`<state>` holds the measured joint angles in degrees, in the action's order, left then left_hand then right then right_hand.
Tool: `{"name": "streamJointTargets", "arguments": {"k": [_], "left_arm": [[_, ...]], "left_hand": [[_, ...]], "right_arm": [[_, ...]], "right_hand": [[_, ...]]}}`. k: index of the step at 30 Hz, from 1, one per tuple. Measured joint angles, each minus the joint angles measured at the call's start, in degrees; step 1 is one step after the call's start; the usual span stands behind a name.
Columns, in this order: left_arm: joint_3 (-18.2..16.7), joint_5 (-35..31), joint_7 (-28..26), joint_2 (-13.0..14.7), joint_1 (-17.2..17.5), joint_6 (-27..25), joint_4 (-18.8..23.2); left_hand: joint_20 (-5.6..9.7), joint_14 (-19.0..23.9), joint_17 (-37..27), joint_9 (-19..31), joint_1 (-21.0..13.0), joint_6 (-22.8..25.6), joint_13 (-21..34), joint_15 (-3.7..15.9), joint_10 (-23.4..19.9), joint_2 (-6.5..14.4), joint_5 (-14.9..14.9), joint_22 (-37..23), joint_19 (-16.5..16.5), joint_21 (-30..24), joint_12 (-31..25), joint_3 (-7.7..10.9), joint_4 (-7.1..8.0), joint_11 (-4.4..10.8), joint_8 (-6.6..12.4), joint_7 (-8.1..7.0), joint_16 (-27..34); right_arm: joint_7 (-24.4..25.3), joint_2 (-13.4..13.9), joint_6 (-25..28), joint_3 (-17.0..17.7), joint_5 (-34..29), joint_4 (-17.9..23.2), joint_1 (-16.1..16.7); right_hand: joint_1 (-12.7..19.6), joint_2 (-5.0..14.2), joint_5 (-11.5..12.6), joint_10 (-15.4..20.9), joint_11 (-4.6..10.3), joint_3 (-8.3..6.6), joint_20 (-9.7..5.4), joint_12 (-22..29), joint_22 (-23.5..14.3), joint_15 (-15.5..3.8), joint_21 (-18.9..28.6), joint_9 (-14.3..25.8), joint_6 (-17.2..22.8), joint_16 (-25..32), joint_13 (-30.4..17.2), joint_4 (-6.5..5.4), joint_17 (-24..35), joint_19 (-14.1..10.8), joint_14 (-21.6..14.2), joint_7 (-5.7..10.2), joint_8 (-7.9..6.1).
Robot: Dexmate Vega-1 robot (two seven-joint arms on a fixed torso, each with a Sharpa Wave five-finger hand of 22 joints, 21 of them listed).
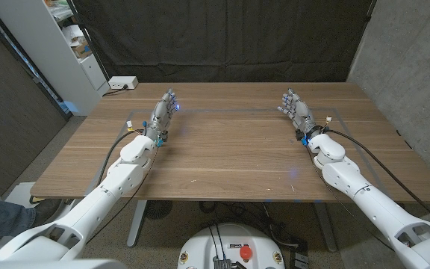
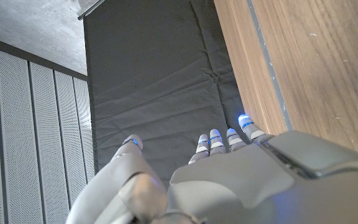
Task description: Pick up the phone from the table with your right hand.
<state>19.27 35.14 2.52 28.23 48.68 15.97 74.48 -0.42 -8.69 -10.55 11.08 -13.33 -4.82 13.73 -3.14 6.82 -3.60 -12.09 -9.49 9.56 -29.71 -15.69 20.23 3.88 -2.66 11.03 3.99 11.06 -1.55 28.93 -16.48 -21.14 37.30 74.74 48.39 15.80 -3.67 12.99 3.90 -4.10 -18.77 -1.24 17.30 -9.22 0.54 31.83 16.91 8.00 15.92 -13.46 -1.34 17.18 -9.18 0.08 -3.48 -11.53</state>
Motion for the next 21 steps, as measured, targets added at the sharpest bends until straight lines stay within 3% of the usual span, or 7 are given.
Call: {"name": "streamJointTargets", "arguments": {"k": [6, 7, 10, 11, 21], "left_arm": [[-1.5, -3.2, 1.2, -0.9, 0.5, -1.2, 0.1], [-3.7, -3.7, 1.6, -2.5, 1.2, -1.4, 0.5], [-3.7, -4.8, 2.2, -2.5, 1.2, -2.0, 0.5], [-5.8, -5.2, 2.4, -3.9, 1.7, -2.1, 0.9], [-9.1, -8.2, 4.1, -6.4, 2.6, -3.6, 2.0]], "left_hand": [[0.00, 0.0, 0.0, -0.1, -0.2, 0.0, -0.2, 0.00, 0.0, 0.2, 0.0, 0.0, 0.0, 0.0, 0.0, 0.00, 0.00, 0.00, 0.00, 0.00, 0.0], [0.00, 0.0, 0.0, -0.2, -0.2, 0.0, -0.2, 0.00, 0.0, 0.2, 0.0, 0.0, 0.0, 0.0, 0.0, 0.00, 0.00, 0.00, 0.00, 0.00, 0.0], [0.00, 0.0, 0.0, -0.2, -0.2, 0.0, -0.2, 0.00, 0.0, 0.2, 0.0, 0.0, 0.0, 0.0, 0.0, 0.00, 0.00, 0.00, 0.00, 0.00, 0.0], [0.00, 0.0, 0.0, -0.2, -0.2, 0.0, -0.2, 0.00, 0.0, 0.2, 0.0, 0.0, 0.0, 0.0, 0.0, 0.00, 0.00, 0.00, 0.00, 0.00, 0.0], [0.00, 0.0, 0.0, -0.2, -0.4, 0.0, -0.4, 0.00, 0.0, 0.4, 0.0, 0.0, 0.0, 0.5, 0.0, 0.24, -0.24, 0.01, 0.00, -0.01, 0.0]], "right_arm": [[0.0, -0.4, 0.1, 0.1, 0.0, 0.2, 0.2], [0.0, -0.4, 0.2, 0.1, 0.0, 0.2, 0.2], [0.0, -0.5, 0.2, 0.2, 0.0, 0.2, 0.2], [0.1, -0.5, 0.4, 0.2, -0.2, 0.3, 0.3], [0.5, -0.5, 0.5, 0.3, -0.9, 1.0, 0.6]], "right_hand": [[0.3, 0.31, 0.0, 0.0, 0.00, 0.00, 0.00, 0.0, 0.0, 0.18, 0.0, -0.1, 0.0, 0.0, 0.0, 0.00, -0.2, 0.0, -0.2, 0.00, 0.00], [0.3, 0.31, 0.0, 0.0, 0.00, 0.00, 0.00, 0.0, 0.0, 0.18, 0.0, -0.2, 0.1, 0.0, 0.1, 0.00, -0.2, 0.0, -0.2, 0.08, 0.00], [0.3, 0.31, 0.0, 0.2, -0.22, 0.00, 0.23, 0.0, 0.0, 0.18, 0.0, -0.2, 0.3, 0.0, 0.2, 0.00, -0.2, -0.2, -0.2, 0.30, 0.00], [0.3, 0.31, 0.0, 0.3, -0.31, 0.00, 0.41, 0.0, 0.0, 0.18, 0.0, -0.3, 0.3, 0.0, 0.2, 0.00, -0.2, -0.4, -0.2, 0.30, 0.00], [0.3, 0.31, 0.0, 0.3, -0.31, 0.00, 0.42, 0.0, 0.0, 0.38, -0.3, -0.7, 0.6, 0.0, 0.4, 0.00, -0.4, -0.4, -0.4, 0.00, 0.00]]}}
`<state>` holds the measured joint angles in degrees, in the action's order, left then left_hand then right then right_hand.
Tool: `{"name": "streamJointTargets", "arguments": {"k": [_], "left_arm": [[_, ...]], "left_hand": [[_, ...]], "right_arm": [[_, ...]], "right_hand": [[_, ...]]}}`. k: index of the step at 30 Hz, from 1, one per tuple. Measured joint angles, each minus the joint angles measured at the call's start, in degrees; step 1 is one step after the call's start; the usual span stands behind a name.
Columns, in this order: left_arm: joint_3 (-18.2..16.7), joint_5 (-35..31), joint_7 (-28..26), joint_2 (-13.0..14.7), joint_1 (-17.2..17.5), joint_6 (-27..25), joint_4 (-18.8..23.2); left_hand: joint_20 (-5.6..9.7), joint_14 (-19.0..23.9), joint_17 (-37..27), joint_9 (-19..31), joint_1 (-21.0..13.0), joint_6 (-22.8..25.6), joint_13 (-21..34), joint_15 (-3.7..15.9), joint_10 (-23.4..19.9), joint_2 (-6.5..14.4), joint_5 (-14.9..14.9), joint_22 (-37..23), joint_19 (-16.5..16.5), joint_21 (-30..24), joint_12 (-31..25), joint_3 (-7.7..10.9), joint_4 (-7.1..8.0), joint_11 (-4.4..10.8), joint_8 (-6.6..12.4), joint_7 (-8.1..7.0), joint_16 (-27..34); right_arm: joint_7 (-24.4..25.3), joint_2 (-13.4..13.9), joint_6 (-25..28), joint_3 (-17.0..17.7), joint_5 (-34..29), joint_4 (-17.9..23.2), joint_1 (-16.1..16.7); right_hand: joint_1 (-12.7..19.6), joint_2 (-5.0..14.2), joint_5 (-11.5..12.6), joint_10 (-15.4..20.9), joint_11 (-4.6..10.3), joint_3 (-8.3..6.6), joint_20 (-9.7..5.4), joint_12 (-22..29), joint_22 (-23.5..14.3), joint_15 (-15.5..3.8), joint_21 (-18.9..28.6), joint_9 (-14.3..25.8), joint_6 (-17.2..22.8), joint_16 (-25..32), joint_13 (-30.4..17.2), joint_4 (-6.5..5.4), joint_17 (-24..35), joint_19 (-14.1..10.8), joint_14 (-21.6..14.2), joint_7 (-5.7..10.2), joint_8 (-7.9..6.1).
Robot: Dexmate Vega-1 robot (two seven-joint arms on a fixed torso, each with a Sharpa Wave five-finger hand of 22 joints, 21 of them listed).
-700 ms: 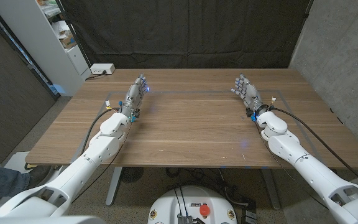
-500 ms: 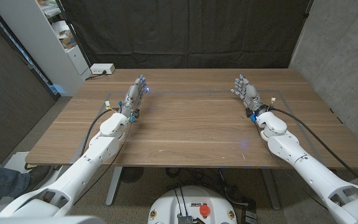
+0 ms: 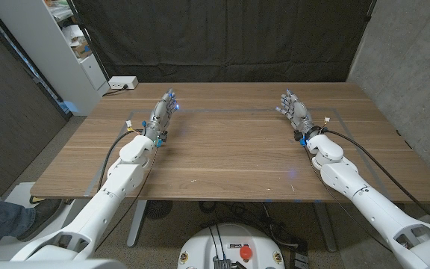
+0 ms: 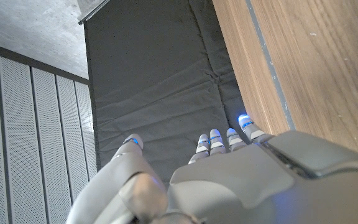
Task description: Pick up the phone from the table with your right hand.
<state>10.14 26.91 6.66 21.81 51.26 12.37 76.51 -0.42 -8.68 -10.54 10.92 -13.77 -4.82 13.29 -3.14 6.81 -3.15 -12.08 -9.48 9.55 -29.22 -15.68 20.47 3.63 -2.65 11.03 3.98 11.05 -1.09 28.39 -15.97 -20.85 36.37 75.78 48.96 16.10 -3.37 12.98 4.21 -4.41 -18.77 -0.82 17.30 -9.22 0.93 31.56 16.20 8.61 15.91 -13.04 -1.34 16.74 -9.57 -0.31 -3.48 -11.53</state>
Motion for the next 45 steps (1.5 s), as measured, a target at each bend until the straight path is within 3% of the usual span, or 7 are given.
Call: {"name": "streamJointTargets", "arguments": {"k": [6, 10, 45], "left_arm": [[-1.5, -1.6, 1.0, -1.1, 0.4, -1.1, 0.7], [-2.2, -2.7, 1.3, -1.6, 0.7, -1.5, 1.4], [-4.4, -5.5, 3.0, -2.7, 2.8, -2.7, 4.9]], "left_hand": [[0.10, -0.5, 0.2, -0.3, -0.2, 0.0, -0.3, -0.07, 0.0, 0.2, 0.0, 0.0, 0.1, 0.4, 0.0, 0.00, 0.00, 0.00, 0.00, 0.00, 0.0], [2.08, -1.0, 0.2, -0.5, -0.5, 0.0, -1.0, -0.05, 0.0, 0.5, 0.2, 0.0, 0.2, 3.4, 0.7, 0.01, -0.31, 0.00, 0.00, 0.00, 0.0], [2.07, -1.0, 0.1, -0.5, -1.0, 0.3, -1.9, -0.05, -0.5, 1.0, 0.7, -0.3, 0.2, 4.9, 1.5, -0.33, -0.95, -0.52, 0.00, 0.32, 0.0]], "right_arm": [[0.3, 0.3, -0.1, 0.1, -0.5, 0.9, 0.4], [0.6, 0.6, -0.5, 0.2, -0.9, 1.6, 1.0], [7.2, 5.3, -1.3, 1.4, -5.6, 12.3, 8.4]], "right_hand": [[0.0, 0.00, 0.0, 0.3, -0.31, 0.00, -0.01, 0.0, 0.0, 0.00, -0.2, -0.2, 0.0, 0.0, 0.3, 0.00, -0.3, 0.0, 0.0, 0.02, 0.00], [0.0, 0.00, 0.0, 0.3, -0.30, 0.13, -0.21, -0.4, 0.0, 0.00, -0.2, -0.3, 0.2, 0.0, 0.3, 0.13, -0.3, -0.2, 0.0, 0.21, 0.00], [1.1, 1.13, 0.0, 0.9, 0.31, 0.17, -0.21, -1.3, 0.0, -0.22, -1.7, -1.5, 1.0, -0.2, 1.1, 1.11, -1.3, -0.6, -0.2, 1.03, 0.00]]}}
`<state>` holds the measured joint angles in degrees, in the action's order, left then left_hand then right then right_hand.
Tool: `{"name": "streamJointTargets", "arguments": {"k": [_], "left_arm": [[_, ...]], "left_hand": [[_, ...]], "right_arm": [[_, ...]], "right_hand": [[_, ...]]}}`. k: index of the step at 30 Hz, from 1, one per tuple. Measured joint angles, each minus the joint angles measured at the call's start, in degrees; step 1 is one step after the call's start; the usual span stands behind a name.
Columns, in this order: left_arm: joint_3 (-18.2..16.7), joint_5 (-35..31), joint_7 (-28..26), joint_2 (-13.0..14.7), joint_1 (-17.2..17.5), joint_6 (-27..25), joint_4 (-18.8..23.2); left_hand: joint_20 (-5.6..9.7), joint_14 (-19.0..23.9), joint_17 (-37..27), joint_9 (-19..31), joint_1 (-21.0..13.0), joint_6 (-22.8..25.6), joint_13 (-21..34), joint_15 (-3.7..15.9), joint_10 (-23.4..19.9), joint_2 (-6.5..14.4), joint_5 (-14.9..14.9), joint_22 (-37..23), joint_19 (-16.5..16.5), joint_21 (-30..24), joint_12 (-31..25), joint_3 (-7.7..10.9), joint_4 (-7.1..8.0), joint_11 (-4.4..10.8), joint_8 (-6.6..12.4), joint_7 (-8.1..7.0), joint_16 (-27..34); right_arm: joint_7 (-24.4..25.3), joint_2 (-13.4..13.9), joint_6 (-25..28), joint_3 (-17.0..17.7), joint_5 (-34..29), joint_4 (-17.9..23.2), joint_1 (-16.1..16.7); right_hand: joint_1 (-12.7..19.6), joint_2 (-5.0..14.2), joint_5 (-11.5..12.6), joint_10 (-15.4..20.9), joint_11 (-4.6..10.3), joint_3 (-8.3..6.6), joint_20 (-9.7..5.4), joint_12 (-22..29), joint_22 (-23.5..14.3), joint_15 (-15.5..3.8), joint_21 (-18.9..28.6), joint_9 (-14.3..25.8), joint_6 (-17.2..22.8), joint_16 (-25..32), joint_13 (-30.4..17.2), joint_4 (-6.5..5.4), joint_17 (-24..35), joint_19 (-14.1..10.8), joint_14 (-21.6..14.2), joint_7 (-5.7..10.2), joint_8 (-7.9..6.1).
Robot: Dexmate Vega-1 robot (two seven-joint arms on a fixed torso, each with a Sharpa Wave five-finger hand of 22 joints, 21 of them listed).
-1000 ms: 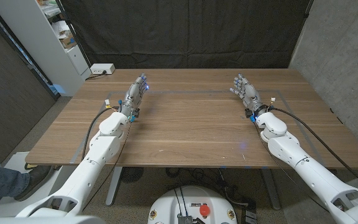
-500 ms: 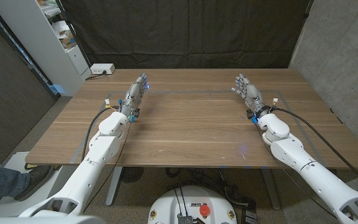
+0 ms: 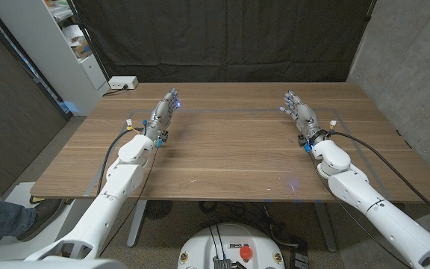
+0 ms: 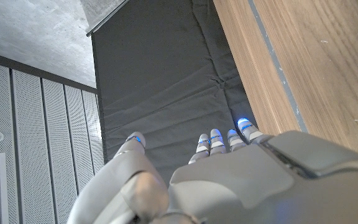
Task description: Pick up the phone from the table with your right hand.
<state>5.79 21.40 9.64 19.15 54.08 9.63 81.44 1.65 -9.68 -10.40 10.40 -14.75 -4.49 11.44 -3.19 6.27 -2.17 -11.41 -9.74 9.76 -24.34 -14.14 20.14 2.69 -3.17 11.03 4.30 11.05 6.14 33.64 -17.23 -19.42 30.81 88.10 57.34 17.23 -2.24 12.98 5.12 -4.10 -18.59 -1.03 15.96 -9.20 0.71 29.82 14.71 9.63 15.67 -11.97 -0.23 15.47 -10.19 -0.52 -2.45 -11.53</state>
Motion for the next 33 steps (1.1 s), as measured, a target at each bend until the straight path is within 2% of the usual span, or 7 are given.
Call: {"name": "streamJointTargets", "arguments": {"k": [18, 19, 33], "left_arm": [[-0.4, 0.3, 0.5, 0.4, 0.9, 0.0, 1.3], [-0.4, 0.4, 0.6, 0.5, 1.0, 0.0, 1.5], [-0.6, 1.0, 1.5, 0.8, 1.4, 0.5, 1.6]], "left_hand": [[0.00, -0.2, 0.0, 0.0, 0.0, 0.0, 0.0, -0.19, 0.0, 0.0, 0.0, 0.0, 0.0, 0.6, 0.0, -0.18, -0.17, 0.01, 0.00, -0.01, 0.0], [0.00, -0.2, 0.0, 0.0, 0.0, 0.0, 0.0, -0.19, 0.0, 0.0, 0.0, 0.0, 0.0, 0.6, 0.0, -0.24, -0.24, 0.01, 0.00, -0.01, 0.0], [-0.01, -0.2, 0.0, 0.0, 0.2, 0.1, 0.0, -0.19, 0.0, 0.2, 0.0, 0.0, 0.0, 0.9, 0.0, 0.00, -0.48, 0.01, 0.00, 0.13, 0.0]], "right_arm": [[1.5, 2.2, -0.1, 0.8, -1.3, 3.7, 3.0], [2.8, 2.4, -0.3, 0.9, -2.5, 4.0, 3.2], [4.6, 3.7, -0.3, 1.8, -3.8, 6.5, 5.2]], "right_hand": [[0.0, 0.00, 0.0, 0.4, 0.42, 0.24, -0.22, 0.0, 0.0, -0.31, -0.8, -0.3, 0.2, -0.2, 0.3, 0.24, -0.3, 0.2, -0.3, 0.21, 0.00], [0.0, 0.00, 0.0, 0.4, 0.42, 0.24, -0.22, 0.0, 0.0, -0.31, -0.8, -0.3, 0.2, -0.2, 0.3, 0.24, -0.3, 0.2, -0.3, 0.21, 0.00], [0.4, 0.38, 0.0, 0.4, 0.42, 0.00, 0.01, -0.3, 0.0, -0.31, -1.2, -0.8, 0.2, -0.2, 0.3, 0.48, -0.6, 0.4, -0.3, 0.21, 0.00]]}}
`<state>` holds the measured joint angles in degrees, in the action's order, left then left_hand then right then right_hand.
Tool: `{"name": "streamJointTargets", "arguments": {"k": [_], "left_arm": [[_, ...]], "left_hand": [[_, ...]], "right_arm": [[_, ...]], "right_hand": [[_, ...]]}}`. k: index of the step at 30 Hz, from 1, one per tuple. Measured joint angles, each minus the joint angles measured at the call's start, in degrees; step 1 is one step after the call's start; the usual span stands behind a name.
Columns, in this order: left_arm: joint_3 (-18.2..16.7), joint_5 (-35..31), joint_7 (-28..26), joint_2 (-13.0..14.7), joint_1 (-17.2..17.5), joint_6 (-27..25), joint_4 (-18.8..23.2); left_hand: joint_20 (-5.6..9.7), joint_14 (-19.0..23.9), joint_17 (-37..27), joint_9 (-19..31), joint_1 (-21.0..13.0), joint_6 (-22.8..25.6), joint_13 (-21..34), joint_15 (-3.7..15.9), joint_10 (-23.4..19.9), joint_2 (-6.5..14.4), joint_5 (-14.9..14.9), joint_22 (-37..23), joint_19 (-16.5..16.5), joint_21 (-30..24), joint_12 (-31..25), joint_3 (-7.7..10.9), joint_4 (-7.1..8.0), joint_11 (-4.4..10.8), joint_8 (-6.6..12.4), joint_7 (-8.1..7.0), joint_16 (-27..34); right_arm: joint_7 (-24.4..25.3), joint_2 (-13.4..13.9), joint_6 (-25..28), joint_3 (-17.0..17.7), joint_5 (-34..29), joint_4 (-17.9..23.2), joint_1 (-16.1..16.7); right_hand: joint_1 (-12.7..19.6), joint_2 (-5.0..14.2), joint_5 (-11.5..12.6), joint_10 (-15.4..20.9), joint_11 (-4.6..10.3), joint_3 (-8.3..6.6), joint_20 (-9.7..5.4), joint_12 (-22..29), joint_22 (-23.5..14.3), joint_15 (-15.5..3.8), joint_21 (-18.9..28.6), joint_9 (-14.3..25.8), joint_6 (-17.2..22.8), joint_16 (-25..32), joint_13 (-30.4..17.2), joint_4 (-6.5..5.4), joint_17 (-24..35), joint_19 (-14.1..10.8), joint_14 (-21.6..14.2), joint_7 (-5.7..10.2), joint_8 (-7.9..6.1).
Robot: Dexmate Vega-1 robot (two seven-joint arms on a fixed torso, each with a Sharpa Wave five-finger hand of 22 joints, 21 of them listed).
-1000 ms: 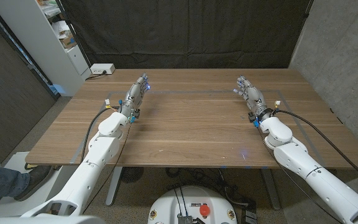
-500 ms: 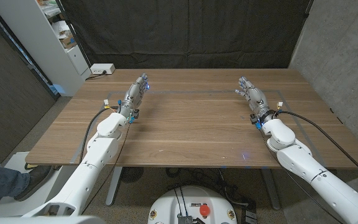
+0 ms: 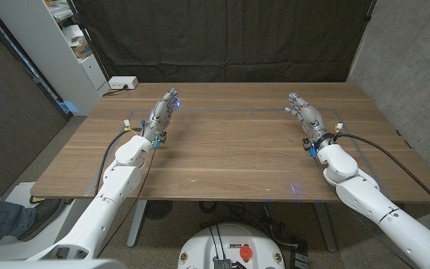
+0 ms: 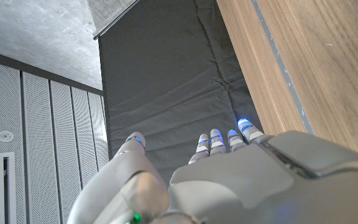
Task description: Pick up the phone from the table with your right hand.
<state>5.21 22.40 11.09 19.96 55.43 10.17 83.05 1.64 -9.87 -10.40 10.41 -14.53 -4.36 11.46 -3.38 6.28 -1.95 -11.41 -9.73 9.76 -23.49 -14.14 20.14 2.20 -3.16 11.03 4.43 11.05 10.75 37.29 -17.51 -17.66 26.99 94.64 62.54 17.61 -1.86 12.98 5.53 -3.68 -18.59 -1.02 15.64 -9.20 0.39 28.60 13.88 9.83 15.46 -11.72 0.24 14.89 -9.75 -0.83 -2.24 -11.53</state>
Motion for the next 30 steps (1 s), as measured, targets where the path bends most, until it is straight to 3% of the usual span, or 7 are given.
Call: {"name": "streamJointTargets", "arguments": {"k": [30], "left_arm": [[-1.1, 1.7, 1.6, 1.1, 2.1, 0.8, 1.4]], "left_hand": [[0.00, 0.2, 0.0, 0.0, -0.1, 0.5, -0.3, -0.21, -0.6, 0.3, 0.0, 0.0, 0.0, 0.4, 0.0, -0.09, -0.09, -0.20, 0.00, -0.14, 0.0]], "right_arm": [[5.1, 3.8, 4.0, 2.5, -3.5, 8.3, 5.5]], "right_hand": [[0.0, 0.00, 0.0, 0.3, 0.31, 0.48, 0.00, -0.5, 0.0, 0.00, -1.1, -0.6, 0.5, -0.4, 0.3, 0.48, -0.5, 0.0, 0.0, -0.11, 0.00]]}}
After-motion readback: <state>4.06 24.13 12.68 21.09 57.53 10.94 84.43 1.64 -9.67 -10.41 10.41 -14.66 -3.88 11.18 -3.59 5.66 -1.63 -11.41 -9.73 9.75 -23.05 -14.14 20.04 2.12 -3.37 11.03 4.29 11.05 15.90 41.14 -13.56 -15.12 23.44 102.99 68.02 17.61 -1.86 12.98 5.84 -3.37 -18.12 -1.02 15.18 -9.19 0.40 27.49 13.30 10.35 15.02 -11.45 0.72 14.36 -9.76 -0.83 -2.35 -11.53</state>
